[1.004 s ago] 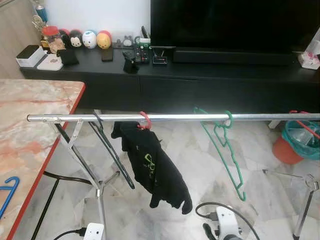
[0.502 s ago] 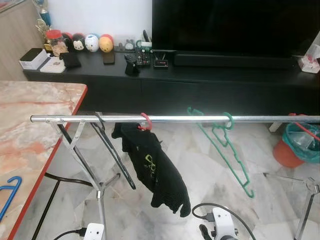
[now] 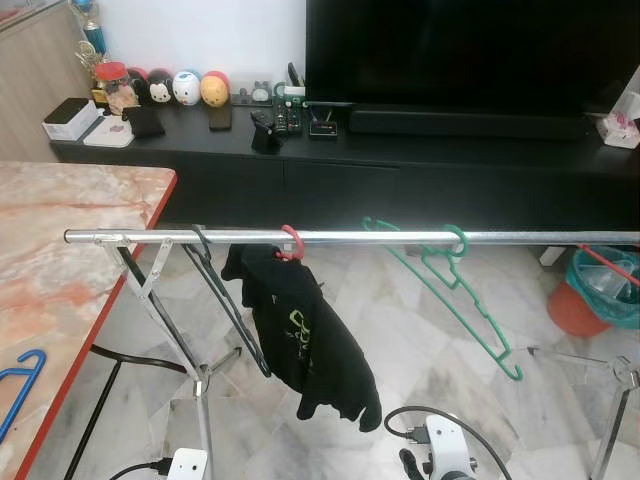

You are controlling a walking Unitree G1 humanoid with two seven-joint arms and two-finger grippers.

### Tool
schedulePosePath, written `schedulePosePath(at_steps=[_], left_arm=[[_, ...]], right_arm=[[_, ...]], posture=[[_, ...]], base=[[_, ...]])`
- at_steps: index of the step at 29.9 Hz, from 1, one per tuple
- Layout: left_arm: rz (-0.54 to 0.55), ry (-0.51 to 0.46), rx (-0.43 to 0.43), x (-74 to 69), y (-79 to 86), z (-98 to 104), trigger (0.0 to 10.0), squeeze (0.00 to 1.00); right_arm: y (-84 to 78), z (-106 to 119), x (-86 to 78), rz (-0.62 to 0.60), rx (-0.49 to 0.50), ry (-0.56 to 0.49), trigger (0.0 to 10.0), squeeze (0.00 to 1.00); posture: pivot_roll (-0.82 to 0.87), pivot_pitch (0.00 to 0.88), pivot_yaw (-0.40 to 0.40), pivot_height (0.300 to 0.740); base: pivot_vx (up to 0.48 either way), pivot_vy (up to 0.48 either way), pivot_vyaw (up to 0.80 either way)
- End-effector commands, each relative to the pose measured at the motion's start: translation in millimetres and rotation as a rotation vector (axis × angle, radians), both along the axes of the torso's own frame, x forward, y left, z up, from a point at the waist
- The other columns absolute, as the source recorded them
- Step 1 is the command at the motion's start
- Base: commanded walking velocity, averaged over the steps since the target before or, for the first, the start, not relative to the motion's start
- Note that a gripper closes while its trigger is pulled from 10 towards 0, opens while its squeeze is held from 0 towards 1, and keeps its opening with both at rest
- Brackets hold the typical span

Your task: Hang hanger

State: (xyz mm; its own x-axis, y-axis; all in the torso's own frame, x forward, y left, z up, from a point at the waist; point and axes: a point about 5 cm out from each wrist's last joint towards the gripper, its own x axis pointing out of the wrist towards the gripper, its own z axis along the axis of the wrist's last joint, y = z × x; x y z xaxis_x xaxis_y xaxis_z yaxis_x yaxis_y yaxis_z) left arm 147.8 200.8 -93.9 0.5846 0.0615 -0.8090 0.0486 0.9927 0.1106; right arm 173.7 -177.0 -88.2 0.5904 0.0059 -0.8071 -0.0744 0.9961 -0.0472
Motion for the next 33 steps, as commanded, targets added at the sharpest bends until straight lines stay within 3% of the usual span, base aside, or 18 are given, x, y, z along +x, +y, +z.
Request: schedulePosePath(at_steps=[1,33], left_arm=[[0.002,0.046,0.008,-10.9,0.8,-4.5,10.0,0.00],[-0.010,0.047,0.009,-9.5,0.4,-4.2,10.0,0.00]], right_arm=[[-0.9,-1.9,-4.2,-0.016,0.002,0.014,10.0,0.00],[-1.8,-0.9,-2.2,-0.025,-0.002,0.006,10.0,0.00]], posture=[[0.02,0.036,-0.030,0.740],[0.00,0.054,-0.029,0.740]], base=[[-0.315,0.000,0.00],[-0.352,0.000,0.00]])
